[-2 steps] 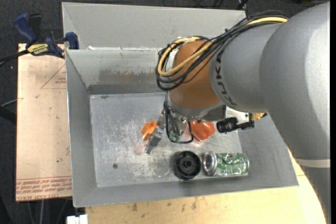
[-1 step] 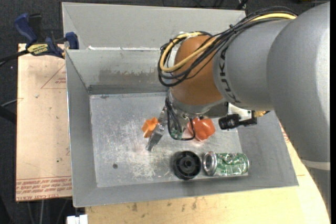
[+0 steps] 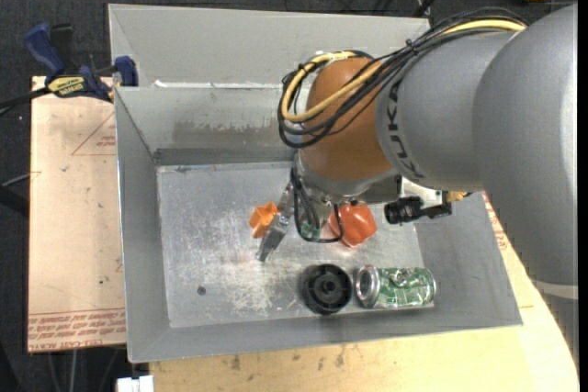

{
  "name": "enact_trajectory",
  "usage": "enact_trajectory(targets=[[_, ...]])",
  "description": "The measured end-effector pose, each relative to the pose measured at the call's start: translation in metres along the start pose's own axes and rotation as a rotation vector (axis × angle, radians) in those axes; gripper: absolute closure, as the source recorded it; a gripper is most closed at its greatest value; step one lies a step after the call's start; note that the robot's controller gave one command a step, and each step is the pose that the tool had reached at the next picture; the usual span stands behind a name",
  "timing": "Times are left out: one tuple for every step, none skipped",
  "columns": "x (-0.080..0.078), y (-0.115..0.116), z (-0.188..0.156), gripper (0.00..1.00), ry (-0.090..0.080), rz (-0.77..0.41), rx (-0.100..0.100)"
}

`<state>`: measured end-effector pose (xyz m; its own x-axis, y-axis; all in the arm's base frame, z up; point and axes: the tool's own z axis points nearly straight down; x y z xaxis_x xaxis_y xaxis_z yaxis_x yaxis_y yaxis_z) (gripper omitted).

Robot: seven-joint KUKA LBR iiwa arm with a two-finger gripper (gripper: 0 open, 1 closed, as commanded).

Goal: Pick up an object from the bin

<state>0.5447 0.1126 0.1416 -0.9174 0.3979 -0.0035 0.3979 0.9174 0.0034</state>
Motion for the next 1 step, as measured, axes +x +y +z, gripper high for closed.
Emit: enact_trajectory(targets=[[0.0005, -0.0003, -0.0042, 1.00, 0.003, -0.001, 0.002]])
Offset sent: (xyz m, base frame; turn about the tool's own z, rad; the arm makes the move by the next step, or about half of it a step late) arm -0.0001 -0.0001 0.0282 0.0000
